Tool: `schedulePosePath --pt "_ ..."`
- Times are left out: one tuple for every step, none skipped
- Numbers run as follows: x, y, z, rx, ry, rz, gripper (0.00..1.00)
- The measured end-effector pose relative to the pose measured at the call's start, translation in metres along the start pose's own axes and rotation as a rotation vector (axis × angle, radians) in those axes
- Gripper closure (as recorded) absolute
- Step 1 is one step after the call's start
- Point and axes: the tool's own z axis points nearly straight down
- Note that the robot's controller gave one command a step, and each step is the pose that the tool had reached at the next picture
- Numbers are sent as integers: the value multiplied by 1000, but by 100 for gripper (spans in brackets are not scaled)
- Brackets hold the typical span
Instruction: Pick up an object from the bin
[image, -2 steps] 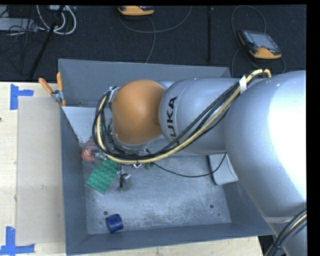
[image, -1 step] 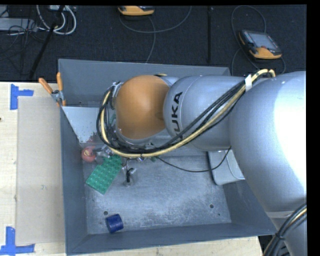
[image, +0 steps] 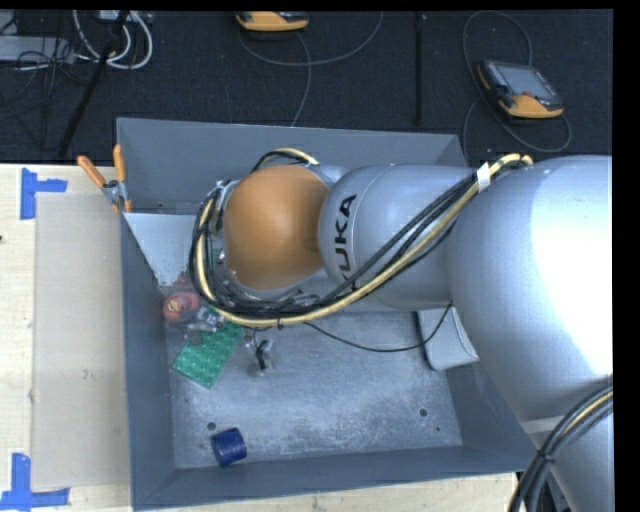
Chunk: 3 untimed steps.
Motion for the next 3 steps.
schedulePosePath --pt "0 0 0 -2 -1 6 0" --pt "-2 0 -2 -1 -5 6 100" --pt "-3 -1 -54 4 -5 8 100"
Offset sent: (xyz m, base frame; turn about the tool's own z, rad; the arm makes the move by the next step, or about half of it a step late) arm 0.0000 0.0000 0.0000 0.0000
